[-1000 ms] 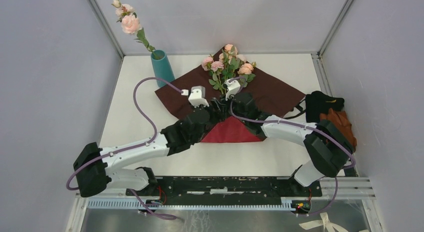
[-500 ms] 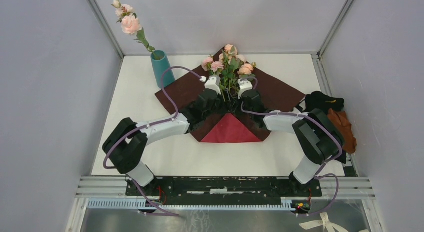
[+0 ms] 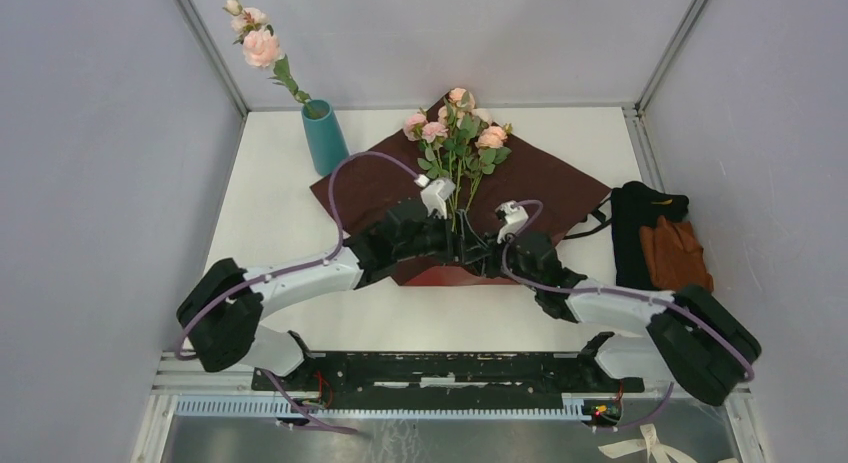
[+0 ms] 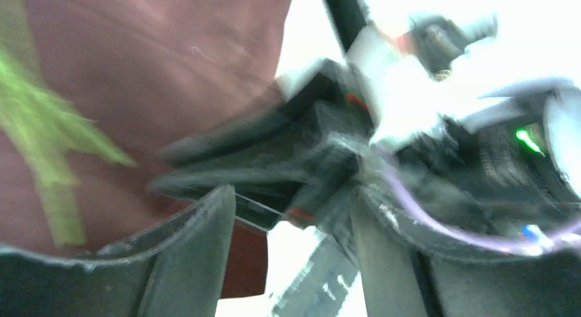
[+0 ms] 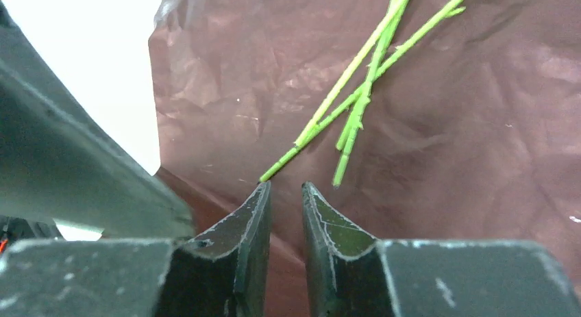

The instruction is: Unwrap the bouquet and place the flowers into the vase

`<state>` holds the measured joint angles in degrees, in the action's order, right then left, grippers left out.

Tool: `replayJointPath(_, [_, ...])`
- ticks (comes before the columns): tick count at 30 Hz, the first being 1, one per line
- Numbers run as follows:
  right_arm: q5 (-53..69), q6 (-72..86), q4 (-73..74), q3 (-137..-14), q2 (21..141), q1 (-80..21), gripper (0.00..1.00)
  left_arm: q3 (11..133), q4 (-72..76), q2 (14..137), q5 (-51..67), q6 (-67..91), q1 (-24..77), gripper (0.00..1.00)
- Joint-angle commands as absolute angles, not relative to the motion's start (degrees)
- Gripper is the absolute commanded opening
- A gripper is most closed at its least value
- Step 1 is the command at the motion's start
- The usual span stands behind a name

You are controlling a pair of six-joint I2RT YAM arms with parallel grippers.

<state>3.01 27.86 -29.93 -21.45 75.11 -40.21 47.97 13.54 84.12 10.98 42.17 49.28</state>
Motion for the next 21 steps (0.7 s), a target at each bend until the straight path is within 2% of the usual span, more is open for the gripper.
replayJointPath(1, [7.00,29.86,-35.33,-12.16,61.24,-42.82,0.29,45.54,2.68,80.24,-28.06,42.41,38.43,0.68])
replayJointPath(12, [4.48,33.34,-33.94,1.54,48.30,-43.49,0.29,43.91,5.50,82.59,-24.39,42.83,38.41,0.68])
replayJointPath(21, [2.01,32.46,-31.08,2.22,46.81,-44.12,0.34,45.44,6.35,83.27,-22.50,41.41,38.37,0.70])
